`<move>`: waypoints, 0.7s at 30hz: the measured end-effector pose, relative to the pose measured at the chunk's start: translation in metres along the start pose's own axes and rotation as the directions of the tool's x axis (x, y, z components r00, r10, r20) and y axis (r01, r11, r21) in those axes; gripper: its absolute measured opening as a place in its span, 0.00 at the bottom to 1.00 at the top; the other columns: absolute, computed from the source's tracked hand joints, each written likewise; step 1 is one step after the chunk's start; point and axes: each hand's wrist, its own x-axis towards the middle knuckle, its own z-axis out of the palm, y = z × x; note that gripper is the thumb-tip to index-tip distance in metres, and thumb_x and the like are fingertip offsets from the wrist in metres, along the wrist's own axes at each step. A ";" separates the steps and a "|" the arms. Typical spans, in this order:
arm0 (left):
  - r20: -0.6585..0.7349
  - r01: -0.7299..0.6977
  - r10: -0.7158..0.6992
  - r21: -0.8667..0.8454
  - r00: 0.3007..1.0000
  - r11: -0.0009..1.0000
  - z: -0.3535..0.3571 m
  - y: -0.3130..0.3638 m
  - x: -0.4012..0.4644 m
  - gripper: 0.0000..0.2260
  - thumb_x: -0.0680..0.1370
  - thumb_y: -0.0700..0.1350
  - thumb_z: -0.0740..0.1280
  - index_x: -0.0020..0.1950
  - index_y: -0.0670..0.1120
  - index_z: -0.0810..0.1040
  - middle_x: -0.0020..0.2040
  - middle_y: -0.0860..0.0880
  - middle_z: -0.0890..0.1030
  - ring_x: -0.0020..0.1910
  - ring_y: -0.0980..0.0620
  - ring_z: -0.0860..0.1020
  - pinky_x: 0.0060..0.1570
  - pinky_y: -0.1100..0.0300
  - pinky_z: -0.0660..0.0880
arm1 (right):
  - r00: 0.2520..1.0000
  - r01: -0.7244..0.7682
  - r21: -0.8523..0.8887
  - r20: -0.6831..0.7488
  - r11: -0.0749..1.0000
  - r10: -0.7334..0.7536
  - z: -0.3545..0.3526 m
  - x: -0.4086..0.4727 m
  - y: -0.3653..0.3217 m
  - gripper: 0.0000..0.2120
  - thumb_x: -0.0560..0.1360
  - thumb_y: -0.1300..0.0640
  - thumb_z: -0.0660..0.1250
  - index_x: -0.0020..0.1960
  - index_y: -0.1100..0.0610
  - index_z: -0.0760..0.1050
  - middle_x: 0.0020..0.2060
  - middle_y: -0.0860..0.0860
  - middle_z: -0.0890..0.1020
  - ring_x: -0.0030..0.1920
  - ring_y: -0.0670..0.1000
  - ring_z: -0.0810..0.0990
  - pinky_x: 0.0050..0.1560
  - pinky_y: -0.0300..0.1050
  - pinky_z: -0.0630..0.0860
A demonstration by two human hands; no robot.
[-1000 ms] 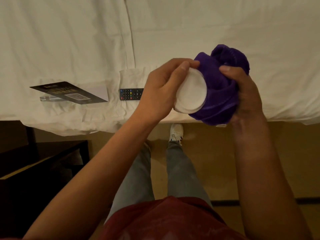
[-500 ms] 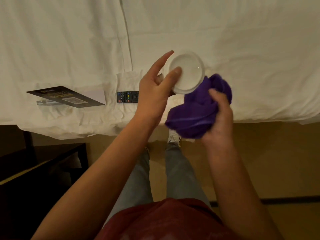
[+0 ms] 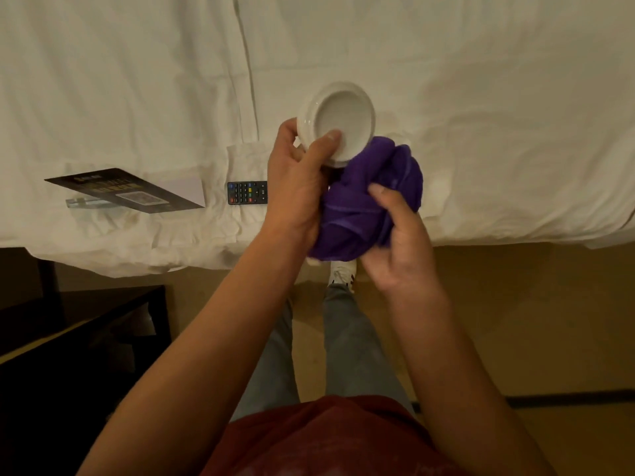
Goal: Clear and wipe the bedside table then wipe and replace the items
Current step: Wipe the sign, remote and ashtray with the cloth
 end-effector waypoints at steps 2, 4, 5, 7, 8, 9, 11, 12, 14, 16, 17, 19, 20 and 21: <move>0.021 -0.029 0.026 0.147 0.999 0.989 -0.006 0.000 0.002 0.12 0.76 0.28 0.68 0.51 0.44 0.73 0.44 0.44 0.81 0.46 0.42 0.80 0.47 0.50 0.79 | 1.000 0.025 0.008 0.016 1.000 -0.025 0.001 0.003 0.001 0.27 0.76 0.62 0.70 0.75 0.61 0.69 0.64 0.62 0.81 0.64 0.62 0.81 0.64 0.59 0.79; 0.072 -0.054 0.041 0.195 0.997 0.979 -0.011 -0.001 -0.002 0.12 0.75 0.29 0.69 0.53 0.43 0.74 0.47 0.46 0.82 0.50 0.44 0.80 0.49 0.51 0.79 | 1.000 0.030 0.047 0.007 0.998 -0.031 0.003 0.008 -0.007 0.23 0.76 0.61 0.70 0.71 0.59 0.72 0.58 0.58 0.84 0.59 0.59 0.84 0.58 0.56 0.81; 0.091 -0.059 0.044 0.166 0.995 0.984 -0.014 -0.001 -0.004 0.11 0.75 0.32 0.70 0.54 0.43 0.75 0.49 0.46 0.82 0.52 0.46 0.81 0.51 0.52 0.79 | 1.000 0.029 0.061 0.008 0.998 -0.030 0.004 0.011 -0.011 0.22 0.76 0.60 0.70 0.69 0.58 0.74 0.55 0.57 0.85 0.57 0.58 0.84 0.57 0.56 0.81; 0.097 -0.060 0.048 0.126 0.994 0.990 -0.015 -0.001 -0.009 0.11 0.74 0.41 0.73 0.54 0.43 0.76 0.50 0.48 0.82 0.52 0.49 0.81 0.52 0.56 0.79 | 0.999 0.038 0.083 0.035 0.996 -0.041 0.006 0.014 -0.019 0.21 0.73 0.59 0.72 0.66 0.58 0.76 0.54 0.57 0.86 0.57 0.58 0.84 0.58 0.56 0.81; 0.090 -0.074 0.060 0.151 0.994 0.986 -0.015 -0.001 -0.012 0.13 0.74 0.45 0.74 0.55 0.44 0.77 0.50 0.48 0.83 0.52 0.50 0.82 0.52 0.57 0.79 | 0.997 0.047 0.093 0.063 0.995 -0.053 0.007 0.015 -0.022 0.21 0.73 0.59 0.72 0.65 0.58 0.76 0.55 0.57 0.85 0.58 0.58 0.84 0.59 0.56 0.81; 0.087 -0.099 0.083 0.205 0.993 0.974 -0.015 -0.002 -0.015 0.15 0.74 0.47 0.74 0.57 0.44 0.78 0.51 0.48 0.84 0.52 0.51 0.83 0.51 0.59 0.79 | 0.993 0.056 0.098 0.097 0.994 -0.065 0.007 0.016 -0.025 0.22 0.73 0.60 0.71 0.66 0.59 0.75 0.56 0.58 0.85 0.59 0.59 0.83 0.60 0.56 0.80; 0.115 -0.160 0.128 0.334 0.985 0.929 -0.016 -0.005 -0.019 0.14 0.77 0.45 0.73 0.61 0.42 0.78 0.53 0.46 0.85 0.53 0.51 0.84 0.50 0.61 0.80 | 0.986 0.070 0.068 0.145 0.995 -0.079 0.007 0.018 -0.032 0.24 0.73 0.62 0.70 0.68 0.60 0.72 0.58 0.59 0.83 0.62 0.60 0.81 0.62 0.58 0.79; 0.143 -0.173 0.127 0.385 0.982 0.907 -0.016 -0.006 -0.021 0.15 0.79 0.43 0.72 0.63 0.40 0.78 0.55 0.45 0.84 0.54 0.51 0.84 0.49 0.62 0.80 | 0.985 0.078 0.043 0.154 0.996 -0.084 0.006 0.019 -0.035 0.24 0.74 0.63 0.69 0.69 0.61 0.71 0.58 0.59 0.82 0.62 0.61 0.80 0.63 0.58 0.78; 0.220 -0.153 0.056 0.454 0.974 0.877 -0.021 -0.004 -0.020 0.18 0.79 0.42 0.72 0.67 0.40 0.76 0.59 0.44 0.83 0.57 0.50 0.84 0.50 0.61 0.80 | 0.981 0.106 0.002 0.165 0.994 -0.105 0.006 0.021 -0.043 0.25 0.73 0.64 0.69 0.69 0.61 0.70 0.58 0.59 0.81 0.61 0.60 0.79 0.66 0.59 0.77; 0.283 -0.135 -0.015 0.501 0.959 0.855 -0.026 0.002 -0.018 0.23 0.77 0.43 0.74 0.70 0.44 0.73 0.62 0.46 0.82 0.61 0.49 0.82 0.53 0.57 0.81 | 0.976 0.146 -0.094 0.179 0.985 -0.128 0.006 0.023 -0.055 0.28 0.69 0.63 0.71 0.68 0.62 0.70 0.56 0.58 0.80 0.59 0.58 0.79 0.67 0.60 0.75; 0.292 -0.117 -0.043 0.510 0.955 0.852 -0.028 0.007 -0.015 0.24 0.77 0.44 0.74 0.70 0.46 0.72 0.61 0.47 0.82 0.60 0.48 0.82 0.54 0.55 0.82 | 0.972 0.149 -0.170 0.205 0.974 -0.113 0.007 0.024 -0.063 0.29 0.68 0.62 0.72 0.68 0.62 0.70 0.56 0.58 0.80 0.59 0.58 0.79 0.66 0.60 0.75; 0.311 -0.083 -0.109 0.544 0.944 0.835 -0.029 0.021 -0.007 0.20 0.77 0.47 0.73 0.68 0.47 0.73 0.56 0.48 0.85 0.56 0.47 0.85 0.53 0.51 0.83 | 0.962 0.137 -0.369 0.269 0.919 -0.035 0.010 0.025 -0.078 0.29 0.67 0.63 0.74 0.67 0.62 0.72 0.58 0.60 0.80 0.60 0.59 0.80 0.62 0.58 0.79; 0.335 -0.084 -0.150 0.592 0.930 0.802 -0.029 0.029 0.000 0.18 0.78 0.48 0.72 0.66 0.47 0.73 0.53 0.47 0.86 0.53 0.46 0.86 0.52 0.50 0.84 | 0.962 0.130 -0.476 0.274 0.870 0.006 0.012 0.027 -0.083 0.30 0.66 0.63 0.74 0.67 0.62 0.72 0.59 0.61 0.80 0.60 0.60 0.81 0.60 0.57 0.80; 0.361 -0.096 -0.195 0.650 0.912 0.754 -0.029 0.036 0.008 0.17 0.79 0.48 0.72 0.65 0.45 0.74 0.52 0.46 0.87 0.52 0.46 0.86 0.51 0.51 0.84 | 0.964 0.123 -0.560 0.262 0.820 0.034 0.012 0.029 -0.087 0.32 0.65 0.62 0.75 0.68 0.62 0.72 0.59 0.62 0.79 0.60 0.60 0.81 0.60 0.56 0.80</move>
